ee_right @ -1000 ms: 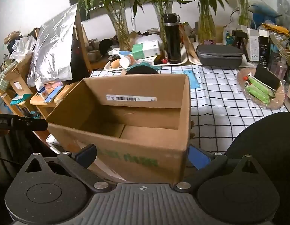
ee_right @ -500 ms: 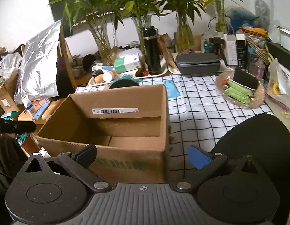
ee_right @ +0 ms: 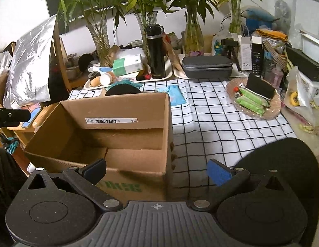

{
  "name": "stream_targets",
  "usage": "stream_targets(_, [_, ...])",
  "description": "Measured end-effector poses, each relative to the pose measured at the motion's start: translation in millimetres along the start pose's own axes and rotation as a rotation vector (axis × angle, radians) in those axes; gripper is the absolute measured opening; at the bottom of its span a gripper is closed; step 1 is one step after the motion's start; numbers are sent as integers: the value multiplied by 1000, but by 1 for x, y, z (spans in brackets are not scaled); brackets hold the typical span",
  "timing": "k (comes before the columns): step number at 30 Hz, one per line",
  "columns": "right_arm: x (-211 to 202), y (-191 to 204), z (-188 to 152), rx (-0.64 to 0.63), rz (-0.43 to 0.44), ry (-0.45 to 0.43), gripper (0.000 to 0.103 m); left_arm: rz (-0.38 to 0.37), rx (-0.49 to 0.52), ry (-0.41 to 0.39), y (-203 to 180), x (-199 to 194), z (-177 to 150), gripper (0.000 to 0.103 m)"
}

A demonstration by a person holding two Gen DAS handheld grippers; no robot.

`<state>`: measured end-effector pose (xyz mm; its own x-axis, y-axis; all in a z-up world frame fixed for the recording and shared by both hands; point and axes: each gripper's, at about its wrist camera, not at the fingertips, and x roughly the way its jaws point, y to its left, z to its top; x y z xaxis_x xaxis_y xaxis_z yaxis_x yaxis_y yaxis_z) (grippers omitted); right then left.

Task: Organize soft objects
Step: 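Move both tools past the cardboard box toward the loose items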

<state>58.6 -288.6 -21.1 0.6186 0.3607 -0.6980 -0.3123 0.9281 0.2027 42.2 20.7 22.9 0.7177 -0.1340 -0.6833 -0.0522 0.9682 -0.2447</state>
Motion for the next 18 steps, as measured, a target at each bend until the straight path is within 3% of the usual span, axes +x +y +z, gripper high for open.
stream_targets(12, [17,3,21,-44,-8,98,103,-7,82,150,-6,11,1,103])
stream_targets(18, [19,6,32,-77,28,103,103,1,117,204,-14,20,1,103])
